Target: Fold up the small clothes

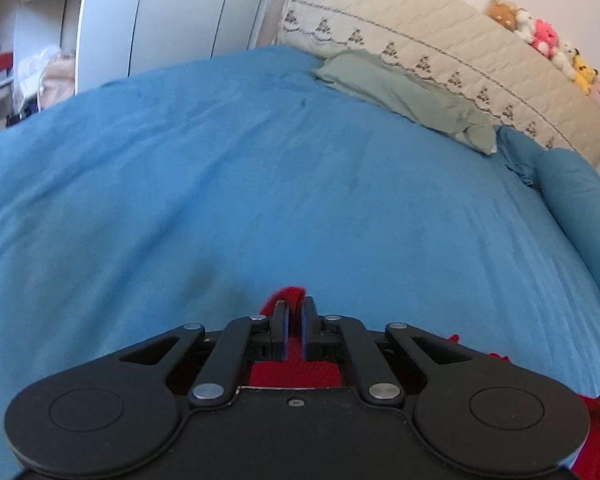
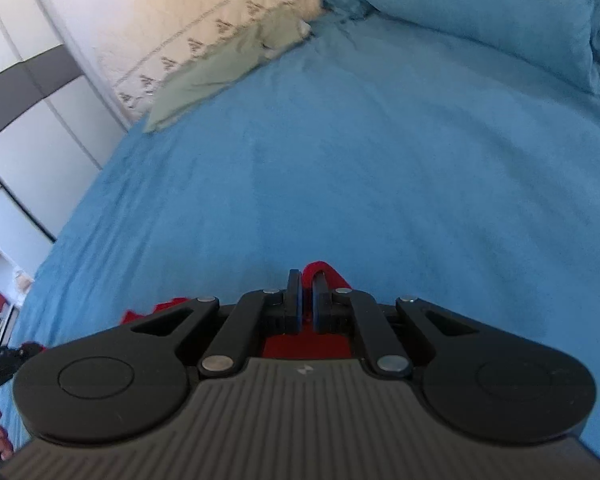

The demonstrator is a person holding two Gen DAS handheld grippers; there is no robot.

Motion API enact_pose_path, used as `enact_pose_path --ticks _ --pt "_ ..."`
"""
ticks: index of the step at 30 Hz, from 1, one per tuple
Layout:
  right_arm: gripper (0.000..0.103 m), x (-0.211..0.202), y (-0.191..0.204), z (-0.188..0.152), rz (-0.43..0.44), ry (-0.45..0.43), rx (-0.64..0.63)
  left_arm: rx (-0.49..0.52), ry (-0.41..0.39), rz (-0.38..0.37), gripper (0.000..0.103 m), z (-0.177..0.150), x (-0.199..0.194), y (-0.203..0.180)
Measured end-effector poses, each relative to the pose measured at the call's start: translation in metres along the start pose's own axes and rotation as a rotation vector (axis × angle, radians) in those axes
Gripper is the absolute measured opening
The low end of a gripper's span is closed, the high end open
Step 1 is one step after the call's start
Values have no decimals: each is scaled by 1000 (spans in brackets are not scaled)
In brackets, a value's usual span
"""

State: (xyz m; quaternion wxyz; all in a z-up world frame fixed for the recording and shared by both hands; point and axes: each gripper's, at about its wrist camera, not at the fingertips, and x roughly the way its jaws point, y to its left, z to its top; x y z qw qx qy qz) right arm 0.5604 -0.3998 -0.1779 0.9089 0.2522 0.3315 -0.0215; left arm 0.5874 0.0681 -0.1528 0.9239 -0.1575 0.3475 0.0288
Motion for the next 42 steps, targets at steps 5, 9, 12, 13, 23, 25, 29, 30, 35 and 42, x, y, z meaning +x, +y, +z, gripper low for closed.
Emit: enact_pose_path --ticks 5,9,12,13,23,25,29,30,35,42 --pt "82 14 -3 1 -21 -6 8 21 -75 31 90 0 -14 4" --pt "98 -20 9 -4 11 -108 -109 156 -116 -8 94 -14 -56 1" --pt "103 -46 21 -25 100 -96 -229 251 -103 -82 100 -45 -84 0" --pt "103 -53 24 -37 115 -85 -269 272 -88 -97 100 -57 -90 1" --pt "103 -57 16 -127 55 11 -439 286 63 -80 100 -125 -85 25" --pt "103 -59 11 -134 48 -1 -447 300 59 -27 101 -130 -83 30" --pt "102 -60 11 -142 12 -28 -504 235 57 -50 102 -137 -88 50" --pt "103 -62 9 -145 -3 -39 -515 252 61 -44 102 -138 -89 48" --pt "103 -73 5 -137 -30 -48 -470 276 26 -11 102 -126 -113 34" --pt "103 -155 28 -123 -60 -102 -485 396 -137 110 103 -96 -170 -41"
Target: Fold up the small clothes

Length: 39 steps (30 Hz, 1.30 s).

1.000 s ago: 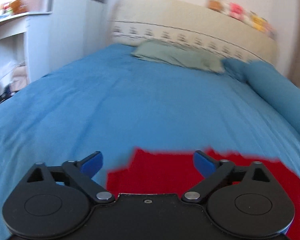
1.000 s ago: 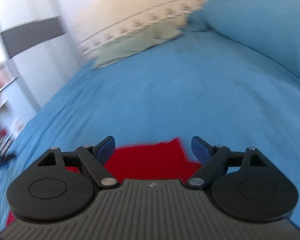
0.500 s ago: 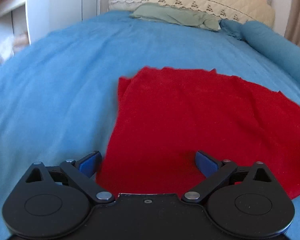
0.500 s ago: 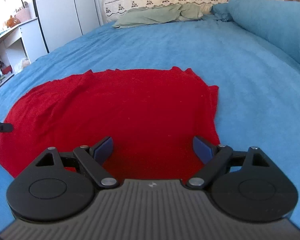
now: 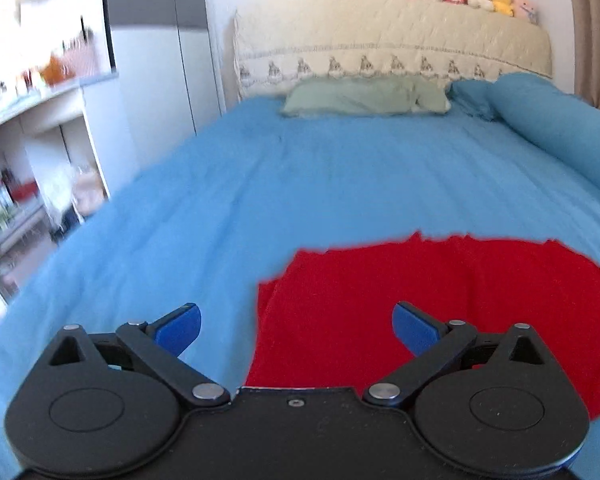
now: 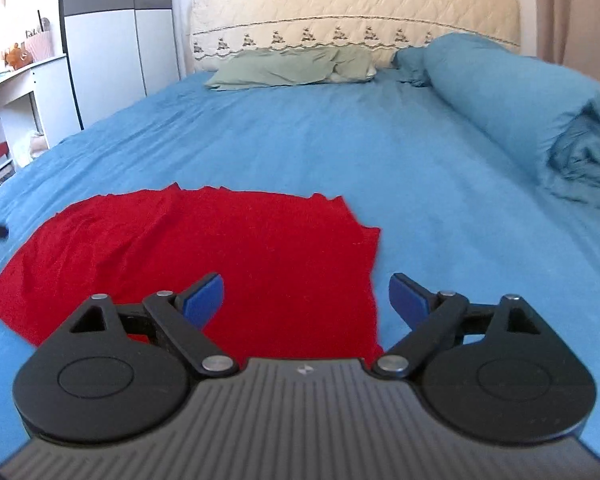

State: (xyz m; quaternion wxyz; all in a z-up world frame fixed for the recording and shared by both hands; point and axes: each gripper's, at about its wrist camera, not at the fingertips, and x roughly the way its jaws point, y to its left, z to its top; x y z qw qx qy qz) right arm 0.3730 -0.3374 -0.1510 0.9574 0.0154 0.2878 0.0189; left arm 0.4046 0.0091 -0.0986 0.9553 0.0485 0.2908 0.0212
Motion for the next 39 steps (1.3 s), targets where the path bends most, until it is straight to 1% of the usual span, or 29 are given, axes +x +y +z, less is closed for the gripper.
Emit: enact_pose_path --ticks 3,7,9,11,13,18,20,22,25,27,28,29,30,31,32,34,36,39 --pt "103 -17 8 -6 -25 50 6 19 66 -112 103 10 8 -34" --pt "103 -22 17 -28 -56 145 55 25 138 -135 103 3 35 -72" --pt "103 -20 16 -40 -57 180 134 19 159 -172 103 -1 52 -82" --pt "103 -18 13 -52 -28 198 227 19 182 -158 103 -3 71 -89" --pt "103 -14 10 -61 -23 187 289 -1 209 -140 103 -2 91 -92" --pt "103 4 -3 -77 14 111 427 -137 273 -175 103 -6 126 -80" --pt "103 12 -7 -79 13 73 459 -157 280 -175 103 -7 133 -80" --pt "103 16 -12 -81 21 26 502 -138 267 -167 103 -7 137 -85" --pt "89 22 -20 -82 29 -24 568 -94 256 -150 103 -9 139 -95" --pt "70 25 -24 -81 27 -42 602 -61 247 -133 103 -11 143 -101" --pt "65 27 -27 -81 19 -41 621 -47 247 -127 103 -13 144 -101" --pt "50 27 -29 -81 7 -35 637 -32 244 -119 103 -15 144 -103" --pt "38 28 -31 -80 -12 -26 645 -14 242 -111 103 -16 144 -105" --pt "35 27 -32 -79 -27 -13 652 -2 243 -103 103 -17 147 -106" --pt "28 26 -33 -79 -27 -8 664 9 246 -96 103 -17 148 -108" --pt "26 23 -31 -72 -32 6 667 30 271 -78 103 -14 151 -112" --pt "25 18 -24 -60 -37 1 652 33 307 -73 103 -9 155 -112" --pt "25 12 -8 -33 6 -38 640 14 362 -110 103 2 155 -100"
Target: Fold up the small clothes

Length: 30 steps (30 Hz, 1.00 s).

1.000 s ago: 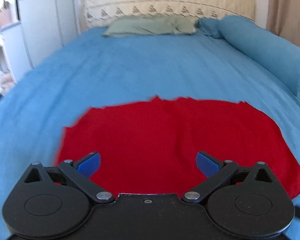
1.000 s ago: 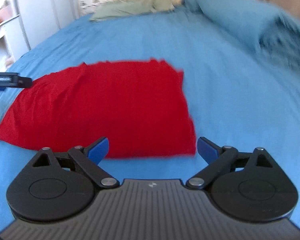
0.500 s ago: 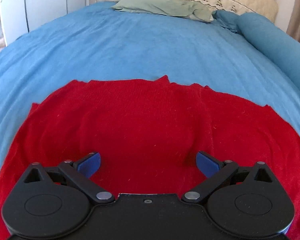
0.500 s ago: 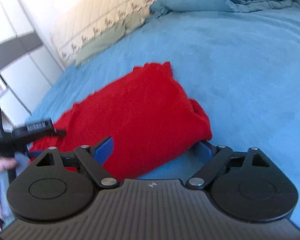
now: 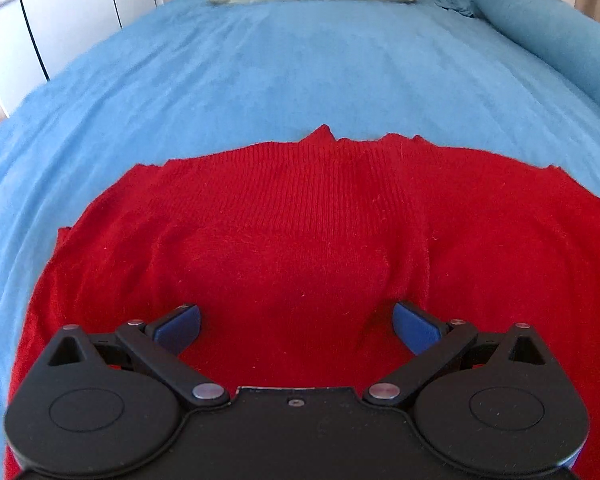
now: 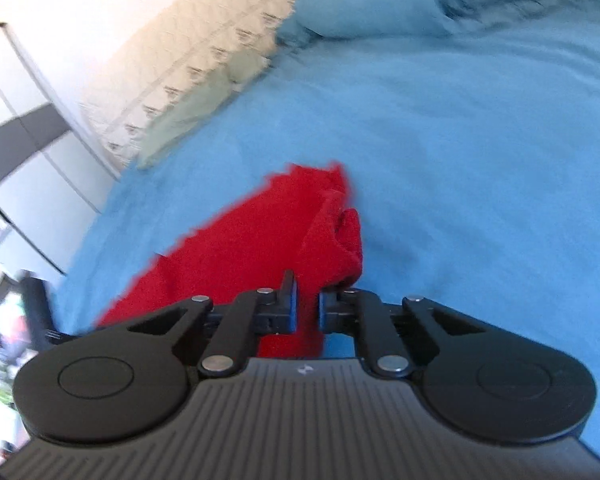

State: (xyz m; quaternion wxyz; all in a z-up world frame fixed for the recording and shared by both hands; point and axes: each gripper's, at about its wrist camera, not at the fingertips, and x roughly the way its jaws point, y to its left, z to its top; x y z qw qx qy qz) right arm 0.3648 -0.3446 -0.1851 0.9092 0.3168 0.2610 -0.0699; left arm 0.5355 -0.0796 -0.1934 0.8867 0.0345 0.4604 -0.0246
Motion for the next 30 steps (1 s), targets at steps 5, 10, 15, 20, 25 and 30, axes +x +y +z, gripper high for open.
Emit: enact_pose_path --ticks 5,10,15,20,25,30 --pt "24 2 90 17 175 -20 -111 -11 -21 -24 103 1 -44 67" --pt "23 5 203 -26 427 22 -390 9 -24 25 103 -24 -78 152" --pt "23 30 250 -119 538 207 -609 21 30 173 103 -71 -81 221" --pt "22 64 240 -175 446 323 -672 -47 54 156 103 -103 -77 252" --pt "29 54 254 -185 454 293 -811 -91 14 126 103 -109 -86 257" --pt "76 19 252 -185 484 238 -914 -134 -60 36 103 -101 -119 260"
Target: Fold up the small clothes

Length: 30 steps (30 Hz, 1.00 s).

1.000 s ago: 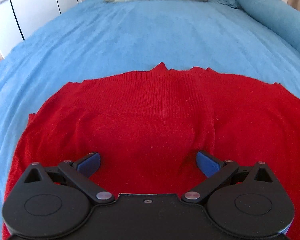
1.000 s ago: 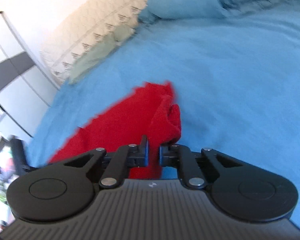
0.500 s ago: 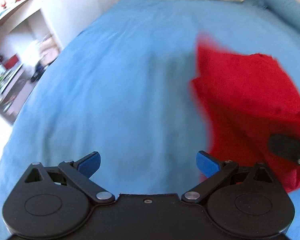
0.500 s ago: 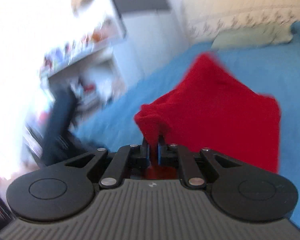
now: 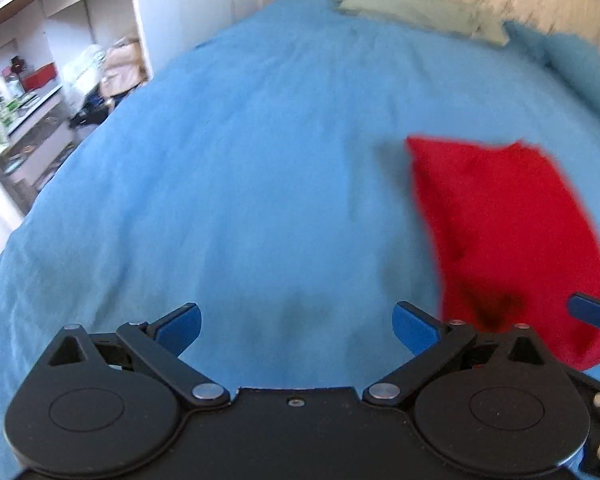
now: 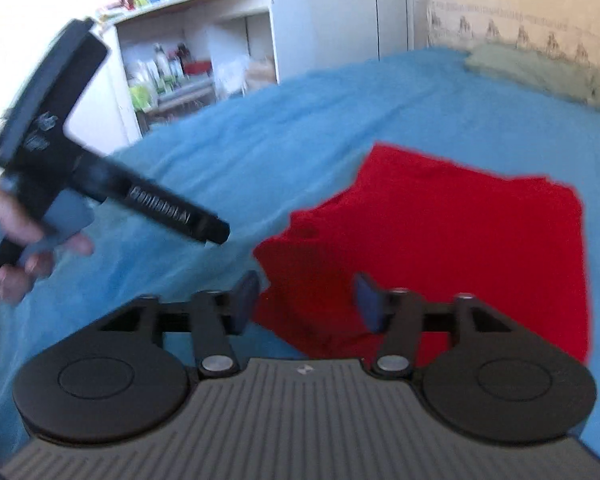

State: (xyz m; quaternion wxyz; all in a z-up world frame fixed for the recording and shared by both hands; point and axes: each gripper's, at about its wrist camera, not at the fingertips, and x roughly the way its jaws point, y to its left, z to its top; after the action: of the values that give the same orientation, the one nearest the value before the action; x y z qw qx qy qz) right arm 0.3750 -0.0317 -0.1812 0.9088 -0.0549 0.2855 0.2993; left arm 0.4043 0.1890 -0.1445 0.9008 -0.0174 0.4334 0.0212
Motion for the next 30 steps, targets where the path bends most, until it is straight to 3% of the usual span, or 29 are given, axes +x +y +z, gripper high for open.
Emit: enact_pose_path --ticks 2,4,6,8,12,17,20,22,26,30 --pt "81 -21 -11 -2 -52 -38 12 -1 -11 -84 103 4 -9 -7" --pt "92 -36 -28 -6 -184 -59 27 11 2 -149 103 5 -10 -23" --pt "95 -43 -47 -13 -324 -60 40 14 -3 -167 103 5 -9 -37" --pt "95 -45 -69 -20 -370 -29 110 17 -7 -177 103 5 -4 -52" --pt "95 -44 -100 -34 -383 7 244 9 -4 -194 103 6 11 -71" --pt "95 -43 -110 -45 -348 33 293 23 30 -111 103 -9 24 -61" --pt "95 -47 -117 -57 -342 48 300 -24 68 -105 103 -28 28 -38" --pt "95 -48 -121 -65 -337 57 283 -53 47 -130 103 -38 26 -26" --pt "95 -53 -128 -81 -319 51 266 8 41 -88 103 -42 25 -35" --pt "95 -51 -126 -76 -320 72 241 21 38 -80 103 -34 16 -41"
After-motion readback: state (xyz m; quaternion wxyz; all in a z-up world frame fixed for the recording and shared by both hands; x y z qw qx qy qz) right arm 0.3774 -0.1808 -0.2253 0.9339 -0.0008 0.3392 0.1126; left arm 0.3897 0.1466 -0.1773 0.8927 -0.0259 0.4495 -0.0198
